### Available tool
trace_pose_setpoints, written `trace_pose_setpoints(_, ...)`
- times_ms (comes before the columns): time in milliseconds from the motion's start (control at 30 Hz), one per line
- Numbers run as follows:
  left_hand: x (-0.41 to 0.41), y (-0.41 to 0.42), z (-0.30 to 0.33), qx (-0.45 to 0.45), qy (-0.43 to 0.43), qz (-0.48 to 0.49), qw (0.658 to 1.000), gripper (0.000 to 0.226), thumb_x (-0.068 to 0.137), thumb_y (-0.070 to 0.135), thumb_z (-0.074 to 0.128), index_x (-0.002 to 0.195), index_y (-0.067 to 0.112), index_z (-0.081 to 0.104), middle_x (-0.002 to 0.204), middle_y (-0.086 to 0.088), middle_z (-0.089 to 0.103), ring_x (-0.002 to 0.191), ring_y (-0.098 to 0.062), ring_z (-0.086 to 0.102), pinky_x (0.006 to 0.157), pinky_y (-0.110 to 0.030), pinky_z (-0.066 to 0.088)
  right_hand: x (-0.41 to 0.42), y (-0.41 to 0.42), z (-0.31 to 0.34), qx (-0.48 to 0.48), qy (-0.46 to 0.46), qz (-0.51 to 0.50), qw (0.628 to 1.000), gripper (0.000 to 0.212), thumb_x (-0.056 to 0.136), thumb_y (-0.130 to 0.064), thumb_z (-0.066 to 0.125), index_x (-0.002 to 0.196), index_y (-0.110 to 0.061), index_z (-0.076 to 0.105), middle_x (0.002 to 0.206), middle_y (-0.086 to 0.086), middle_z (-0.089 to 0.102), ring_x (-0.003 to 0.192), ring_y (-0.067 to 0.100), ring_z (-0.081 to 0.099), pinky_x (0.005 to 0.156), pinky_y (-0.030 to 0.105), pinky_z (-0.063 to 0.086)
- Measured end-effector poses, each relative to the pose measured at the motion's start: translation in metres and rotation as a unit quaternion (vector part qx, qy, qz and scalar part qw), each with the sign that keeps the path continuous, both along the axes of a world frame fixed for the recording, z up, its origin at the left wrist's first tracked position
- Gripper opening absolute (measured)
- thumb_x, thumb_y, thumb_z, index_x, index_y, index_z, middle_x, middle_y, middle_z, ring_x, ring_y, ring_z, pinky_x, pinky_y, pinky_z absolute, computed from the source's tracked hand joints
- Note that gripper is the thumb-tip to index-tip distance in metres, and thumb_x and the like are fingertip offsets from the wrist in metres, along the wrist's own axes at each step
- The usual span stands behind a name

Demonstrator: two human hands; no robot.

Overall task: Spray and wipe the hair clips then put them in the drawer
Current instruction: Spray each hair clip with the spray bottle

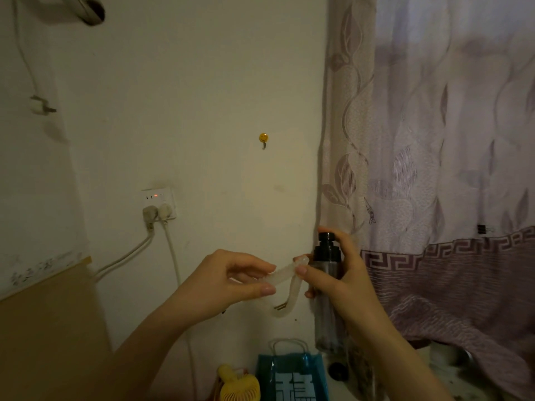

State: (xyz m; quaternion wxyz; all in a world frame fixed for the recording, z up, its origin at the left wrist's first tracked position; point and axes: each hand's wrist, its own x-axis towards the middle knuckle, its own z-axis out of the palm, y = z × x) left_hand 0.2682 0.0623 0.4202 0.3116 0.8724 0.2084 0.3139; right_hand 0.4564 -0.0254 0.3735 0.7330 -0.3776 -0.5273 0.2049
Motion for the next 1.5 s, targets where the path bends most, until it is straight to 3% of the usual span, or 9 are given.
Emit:
trace_pose_setpoints(133, 0.001, -0.003, -0.002, -0.017, 0.016, -0.023, 0.999, 0.041, 0.066, 0.035, 0.077, 0.106, 0.027, 0.072, 0.092, 0.006, 0.075, 0.088, -0.010, 0.071, 0.083, -0.024, 0.056, -0.002, -0.001, 0.001, 0.010, -0.009, -0.008, 1.000, 0.064, 0.067, -0.017, 0.078, 0.121, -0.037, 0.051, 0.090, -0.001, 0.071, 0.079, 0.014, 0.069, 0.056, 0.026, 0.054)
trace_pose_setpoints(367, 0.000, -0.008, -0.008, -0.077, -0.044, -0.019, 0.996, 0.036, 0.068, 0.022, 0.078, 0.104, 0.023, 0.073, 0.088, 0.004, 0.076, 0.081, -0.008, 0.071, 0.065, -0.011, 0.050, -0.005, -0.003, 0.004, 0.035, -0.023, -0.023, 0.999, 0.071, 0.067, -0.023, 0.077, 0.128, -0.040, 0.045, 0.091, -0.003, 0.070, 0.081, 0.014, 0.069, 0.057, 0.025, 0.054)
trace_pose_setpoints(500, -0.002, -0.009, -0.009, -0.079, -0.126, 0.011, 0.989, 0.035, 0.061, 0.031, 0.077, 0.096, 0.033, 0.074, 0.087, 0.007, 0.076, 0.082, -0.008, 0.070, 0.066, -0.011, 0.051, -0.006, -0.004, 0.005, 0.064, -0.005, -0.053, 0.996, 0.073, 0.066, -0.032, 0.076, 0.129, -0.047, 0.041, 0.098, 0.002, 0.070, 0.088, 0.022, 0.070, 0.061, 0.027, 0.056)
trace_pose_setpoints(633, 0.000, -0.009, -0.008, -0.078, -0.286, 0.076, 0.952, 0.038, 0.059, 0.029, 0.077, 0.096, 0.030, 0.073, 0.085, 0.005, 0.075, 0.080, -0.009, 0.070, 0.068, -0.012, 0.053, -0.007, -0.006, 0.009, 0.072, -0.053, -0.071, 0.993, 0.063, 0.070, -0.033, 0.073, 0.122, -0.051, 0.042, 0.095, 0.003, 0.067, 0.081, 0.023, 0.070, 0.062, 0.028, 0.057)
trace_pose_setpoints(800, 0.006, -0.012, -0.001, -0.077, -0.414, 0.122, 0.899, 0.038, 0.064, 0.028, 0.076, 0.101, 0.033, 0.071, 0.087, 0.013, 0.074, 0.085, -0.004, 0.070, 0.076, -0.014, 0.055, -0.016, 0.000, 0.025, 0.101, -0.132, -0.076, 0.983, 0.055, 0.083, -0.014, 0.071, 0.121, -0.041, 0.043, 0.086, 0.000, 0.061, 0.071, 0.017, 0.064, 0.060, 0.024, 0.054)
trace_pose_setpoints(1067, 0.010, -0.018, 0.001, -0.099, -0.419, 0.118, 0.895, 0.041, 0.066, 0.028, 0.074, 0.107, 0.029, 0.070, 0.090, 0.009, 0.075, 0.090, -0.007, 0.070, 0.084, -0.028, 0.056, -0.022, 0.004, 0.046, 0.126, -0.183, -0.125, 0.967, 0.045, 0.087, -0.006, 0.065, 0.113, -0.036, 0.044, 0.082, -0.024, 0.054, 0.060, 0.008, 0.057, 0.050, 0.026, 0.055)
trace_pose_setpoints(1267, 0.011, -0.017, -0.002, -0.104, -0.416, 0.117, 0.896, 0.045, 0.064, 0.030, 0.075, 0.109, 0.025, 0.071, 0.091, 0.006, 0.075, 0.091, -0.009, 0.071, 0.085, -0.029, 0.055, -0.018, 0.003, 0.044, 0.120, -0.170, -0.145, 0.967, 0.043, 0.087, -0.005, 0.063, 0.107, -0.039, 0.044, 0.079, -0.005, 0.052, 0.055, 0.011, 0.055, 0.048, 0.021, 0.050)
trace_pose_setpoints(1500, 0.013, -0.015, -0.006, -0.097, -0.409, 0.106, 0.901, 0.046, 0.064, 0.032, 0.075, 0.110, 0.026, 0.070, 0.093, 0.008, 0.075, 0.091, -0.007, 0.070, 0.078, -0.016, 0.055, -0.017, 0.006, 0.041, 0.116, -0.161, -0.154, 0.968, 0.039, 0.087, -0.004, 0.062, 0.103, -0.035, 0.045, 0.076, 0.001, 0.053, 0.053, 0.012, 0.054, 0.046, 0.022, 0.049)
